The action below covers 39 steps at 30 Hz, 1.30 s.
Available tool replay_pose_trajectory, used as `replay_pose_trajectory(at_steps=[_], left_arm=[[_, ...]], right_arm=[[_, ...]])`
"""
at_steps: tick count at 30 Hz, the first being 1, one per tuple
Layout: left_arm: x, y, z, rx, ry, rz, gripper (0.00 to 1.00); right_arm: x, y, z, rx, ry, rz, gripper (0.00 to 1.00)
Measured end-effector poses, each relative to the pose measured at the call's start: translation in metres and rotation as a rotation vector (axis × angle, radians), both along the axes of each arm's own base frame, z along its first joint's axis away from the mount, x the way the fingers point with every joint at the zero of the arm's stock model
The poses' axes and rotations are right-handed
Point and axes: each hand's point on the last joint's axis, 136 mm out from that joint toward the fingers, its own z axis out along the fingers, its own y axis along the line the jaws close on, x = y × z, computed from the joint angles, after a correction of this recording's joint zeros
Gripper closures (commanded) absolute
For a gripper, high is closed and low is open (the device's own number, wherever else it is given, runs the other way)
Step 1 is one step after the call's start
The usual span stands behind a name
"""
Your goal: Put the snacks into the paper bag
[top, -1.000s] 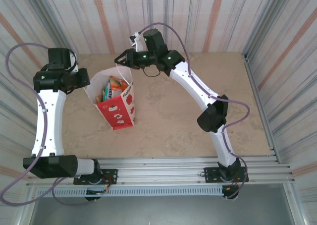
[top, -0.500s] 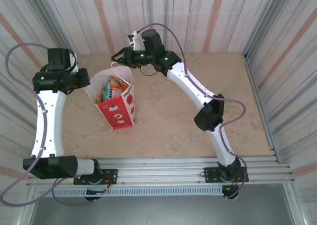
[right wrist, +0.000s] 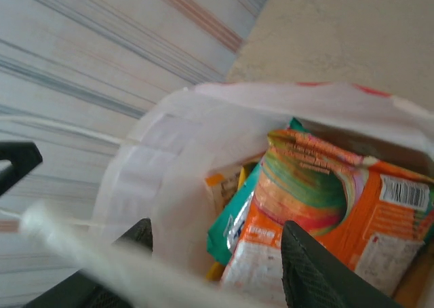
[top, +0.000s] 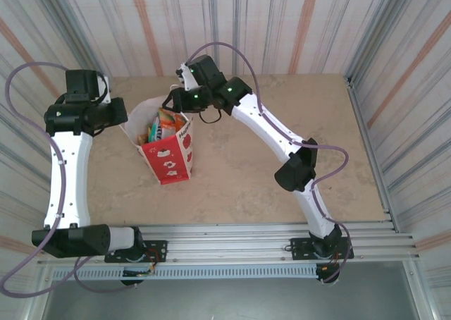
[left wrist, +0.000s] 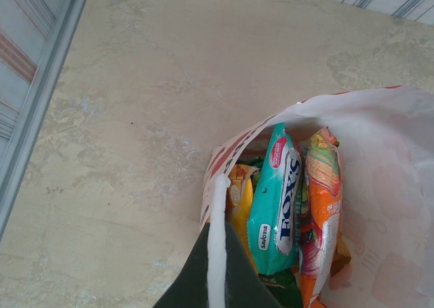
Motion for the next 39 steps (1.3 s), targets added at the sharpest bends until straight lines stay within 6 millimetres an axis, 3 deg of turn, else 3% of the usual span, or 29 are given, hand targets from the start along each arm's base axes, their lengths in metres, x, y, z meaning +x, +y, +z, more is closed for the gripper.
replay_pose_trajectory(at_steps=[1,3,7,11,16,21,34,39], left_arm=[[-0.001,0.000,-0.001,-0.001,0.001,-0.001,1.00],[-0.002,0.000,-0.001,-0.001,0.001,-0.001,1.00],[-0.002,-0.002,-0.001,0.001,0.001,-0.009,1.00],[-0.002,-0.014,0.001,0.004,-0.003,-0.049,1.00],[0.000,-0.053,0.012,0.020,-0.028,-0.163,1.00],[0.005,-0.097,0.018,0.024,-0.040,-0.268,1.00],[0.036,-0.217,0.000,0.028,-0.042,-0.478,1.00],[0.044,-0.245,0.000,0.016,-0.068,-0.510,1.00]], right_arm=[[-0.001,0.000,0.002,0.000,-0.007,0.003,0.55],[-0.004,0.001,0.005,0.002,-0.018,0.007,0.78],[-0.002,0.001,0.005,-0.005,-0.035,0.002,1.00],[0.005,-0.006,0.009,-0.018,-0.068,-0.019,1.00],[0.008,-0.034,0.024,-0.067,-0.122,-0.054,1.00],[0.010,-0.083,0.033,-0.130,-0.149,-0.118,1.00],[-0.010,-0.238,0.014,-0.238,-0.123,-0.361,1.00],[-0.015,-0.271,0.004,-0.239,-0.111,-0.421,1.00]])
